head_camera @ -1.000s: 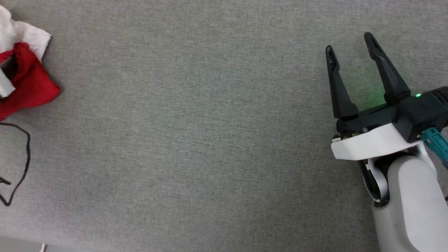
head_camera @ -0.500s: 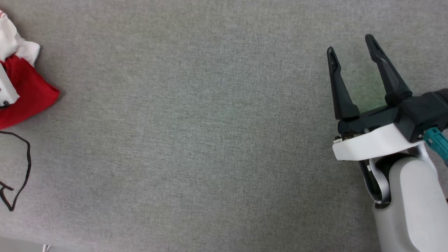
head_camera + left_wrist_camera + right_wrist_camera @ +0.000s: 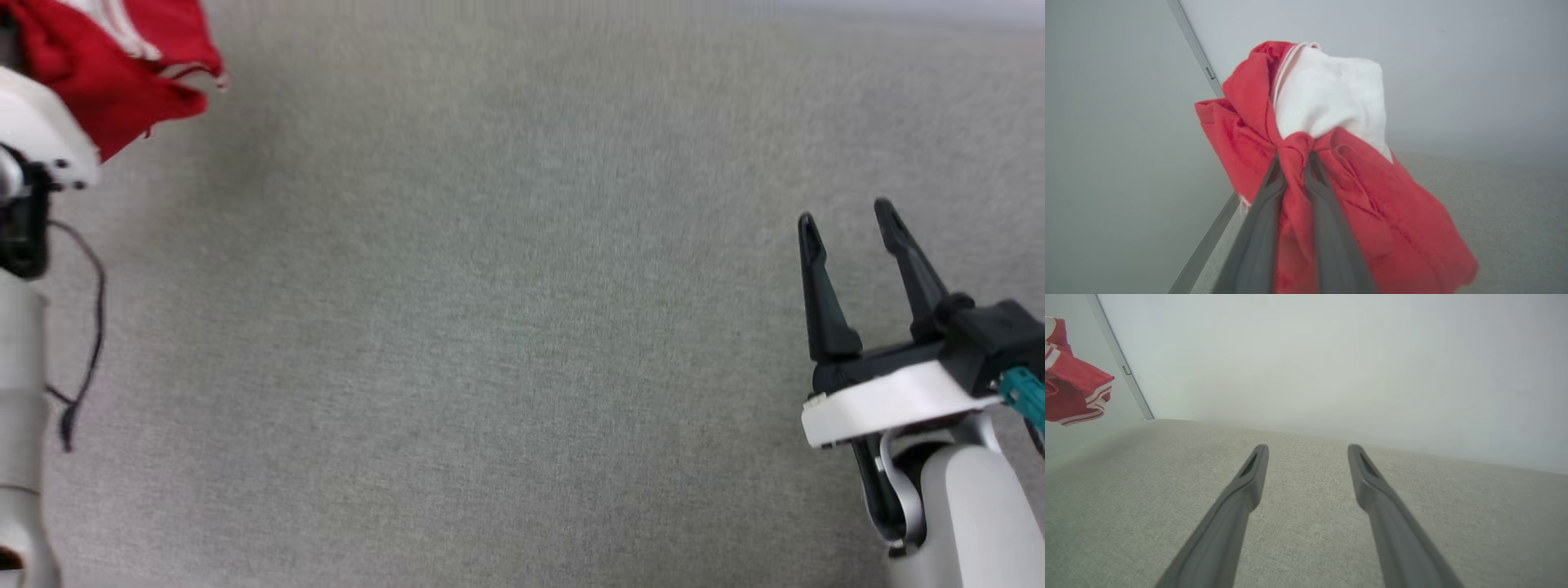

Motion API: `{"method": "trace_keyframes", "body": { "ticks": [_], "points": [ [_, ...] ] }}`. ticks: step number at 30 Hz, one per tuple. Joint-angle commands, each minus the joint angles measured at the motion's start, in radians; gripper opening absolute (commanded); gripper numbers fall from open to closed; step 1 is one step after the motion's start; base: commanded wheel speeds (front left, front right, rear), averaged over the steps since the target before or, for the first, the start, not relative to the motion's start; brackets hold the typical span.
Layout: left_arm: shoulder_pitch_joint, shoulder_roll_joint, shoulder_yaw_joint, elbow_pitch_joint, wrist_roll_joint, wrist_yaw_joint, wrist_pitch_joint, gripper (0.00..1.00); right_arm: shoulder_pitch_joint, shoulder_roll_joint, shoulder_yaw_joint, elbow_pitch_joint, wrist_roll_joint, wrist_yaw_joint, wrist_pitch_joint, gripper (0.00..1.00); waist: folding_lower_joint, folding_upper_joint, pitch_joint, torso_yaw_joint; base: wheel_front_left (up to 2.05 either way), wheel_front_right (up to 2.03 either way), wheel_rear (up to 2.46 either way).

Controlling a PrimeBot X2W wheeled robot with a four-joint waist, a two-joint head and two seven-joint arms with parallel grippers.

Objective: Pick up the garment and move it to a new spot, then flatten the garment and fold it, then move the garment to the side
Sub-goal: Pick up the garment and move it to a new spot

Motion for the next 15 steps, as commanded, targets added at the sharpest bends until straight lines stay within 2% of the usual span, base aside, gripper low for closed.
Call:
{"method": "trace_keyframes", "body": {
  "ticks": [1,7,10,15],
  "points": [
    [0.012,-0.025,-0.011,-0.016,0.004,-0.005,-0.049,0.0,0.033,0.001,-0.01,0.005,0.01,0.0,-0.004,1.0,0.0,0.0,-0.105,-0.004,0.0,0.0,0.0],
    [0.067,-0.113,-0.056,-0.067,0.005,-0.017,-0.156,0.0,0.103,0.001,-0.032,0.01,0.043,0.0,0.004,1.0,0.0,0.0,-0.212,-0.053,0.0,0.0,0.0],
    [0.095,-0.142,-0.072,-0.088,0.005,-0.018,-0.173,0.0,0.123,0.001,-0.033,0.009,0.05,0.0,0.009,1.0,0.0,0.0,-0.241,-0.079,0.0,0.0,0.0],
    [0.19,-0.237,-0.124,-0.148,-0.013,-0.03,-0.189,0.0,0.163,0.001,-0.029,0.004,0.057,0.0,0.026,1.0,0.0,0.0,-0.287,-0.156,0.0,0.0,0.0]
  ]
}}
